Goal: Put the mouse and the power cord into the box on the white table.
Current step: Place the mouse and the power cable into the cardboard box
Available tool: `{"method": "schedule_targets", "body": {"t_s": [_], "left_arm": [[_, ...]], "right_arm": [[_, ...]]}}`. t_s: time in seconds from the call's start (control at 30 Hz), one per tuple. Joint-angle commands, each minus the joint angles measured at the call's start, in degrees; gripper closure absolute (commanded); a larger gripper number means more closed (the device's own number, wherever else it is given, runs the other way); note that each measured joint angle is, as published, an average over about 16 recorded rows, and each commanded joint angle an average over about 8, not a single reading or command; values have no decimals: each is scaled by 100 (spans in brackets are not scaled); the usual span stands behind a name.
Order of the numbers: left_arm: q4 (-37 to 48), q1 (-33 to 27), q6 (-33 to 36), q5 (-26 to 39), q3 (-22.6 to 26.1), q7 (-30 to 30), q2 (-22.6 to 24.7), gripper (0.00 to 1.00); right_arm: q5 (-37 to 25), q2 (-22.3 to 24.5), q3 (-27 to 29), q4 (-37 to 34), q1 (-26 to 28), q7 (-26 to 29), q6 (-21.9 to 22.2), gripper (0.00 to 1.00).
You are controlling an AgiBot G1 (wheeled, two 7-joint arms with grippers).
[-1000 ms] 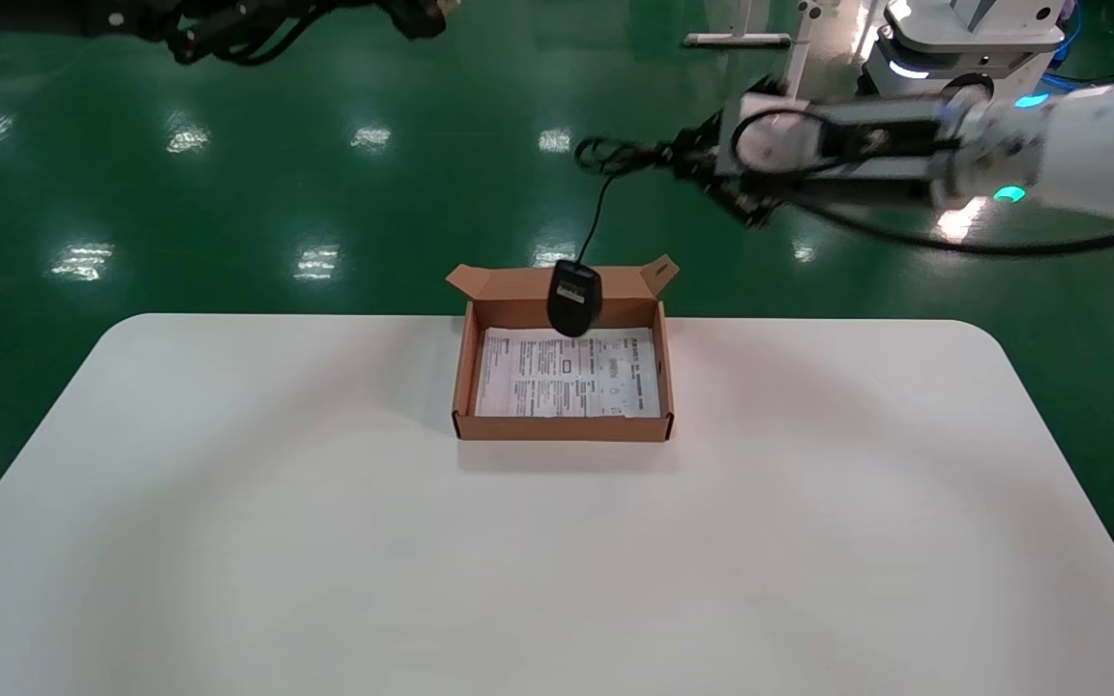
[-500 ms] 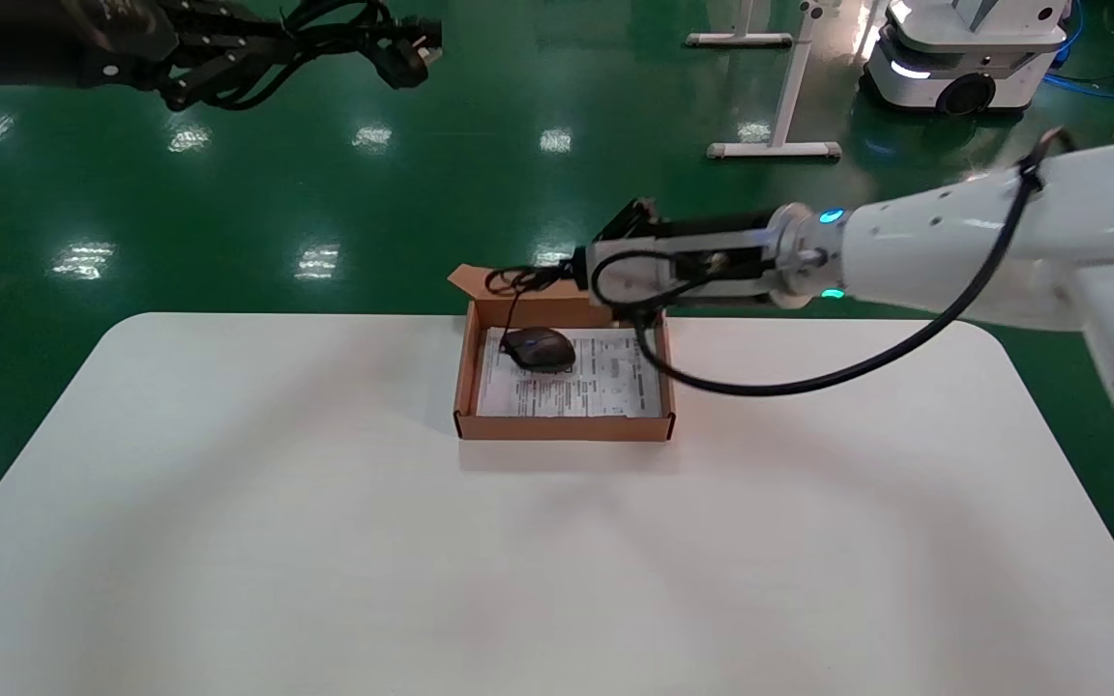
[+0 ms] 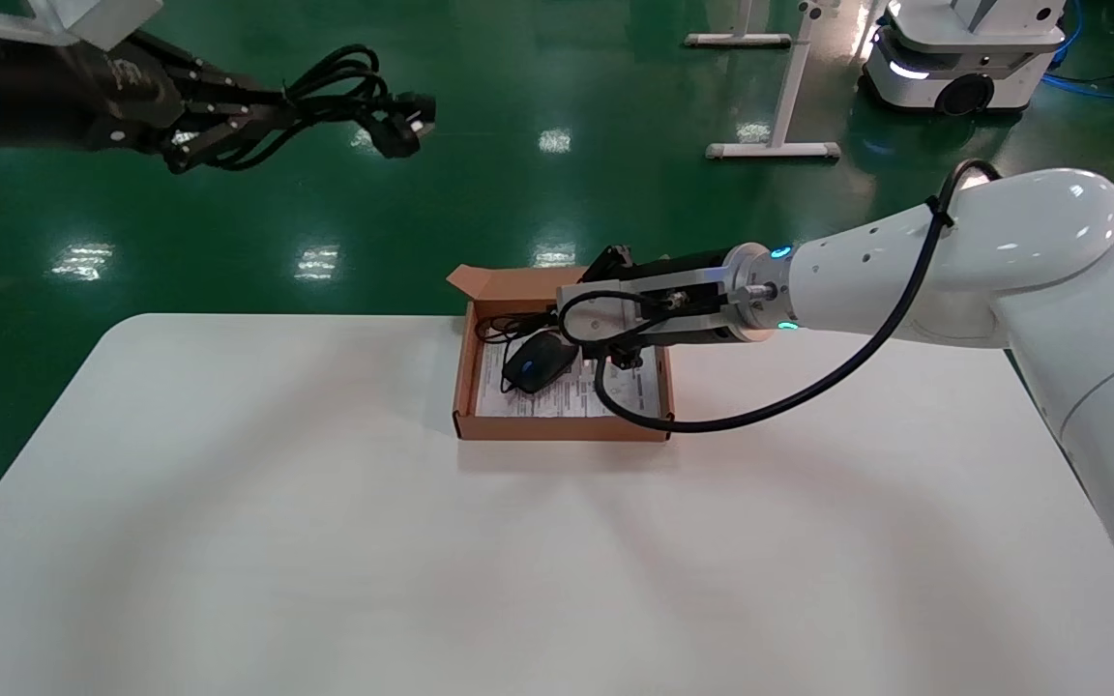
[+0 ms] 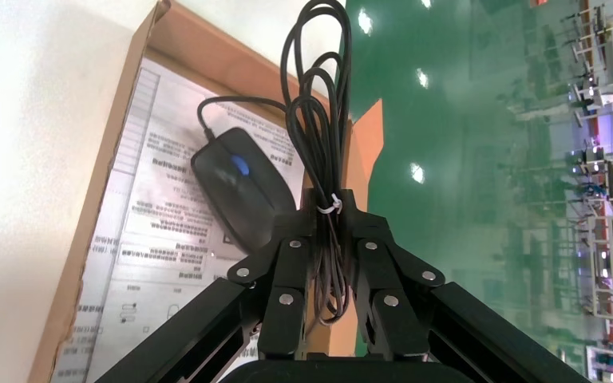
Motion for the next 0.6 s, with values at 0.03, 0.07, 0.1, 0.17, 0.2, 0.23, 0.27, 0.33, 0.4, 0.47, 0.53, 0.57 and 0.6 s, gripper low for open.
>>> {"method": "schedule_targets", "body": {"t_s": [0.03, 0.07, 0.1, 0.17, 0.2, 0.23, 0.27, 0.33, 0.4, 0.47, 0.53, 0.57, 0.6], "left_arm": [[22, 57, -43, 30, 19, -62, -17, 100], [42, 101, -89, 23, 18, -73, 16, 100], [58, 143, -123, 17, 20, -72, 58, 100], [99, 223, -162, 11, 35, -44, 171, 100], [136, 263, -171, 1, 43, -28, 244, 100], [182, 306, -175, -12, 50, -8, 326, 100], [237, 351, -174, -27, 58, 20, 419, 100], [377, 446, -174, -66, 70, 77, 620, 100], [548, 556, -180, -126, 72, 153, 869, 100], [731, 661, -186, -188, 71, 257, 1137, 100], [942, 765, -215, -235, 73, 387, 1430, 100], [1057, 815, -242, -254, 75, 455, 1576, 100], [1182, 870, -279, -268, 78, 526, 1729, 100]], "right_arm": [[31, 5, -107, 66, -5, 83, 27, 0], [55, 8, -146, 80, -5, 102, 40, 0], [80, 10, -182, 90, -3, 116, 52, 0], [110, 19, -258, 111, 12, 115, 90, 0], [109, 27, -297, 118, 28, 92, 123, 0], [102, 39, -333, 119, 50, 61, 172, 0], [88, 55, -366, 115, 83, 19, 233, 0], [54, 100, -411, 92, 169, -84, 374, 0], [12, 182, -430, 56, 295, -219, 535, 0], [12, 292, -404, -1, 425, -316, 666, 0], [47, 440, -349, -55, 555, -382, 741, 0], [71, 523, -318, -79, 615, -403, 760, 0], [96, 615, -287, -102, 673, -420, 767, 0]]}}
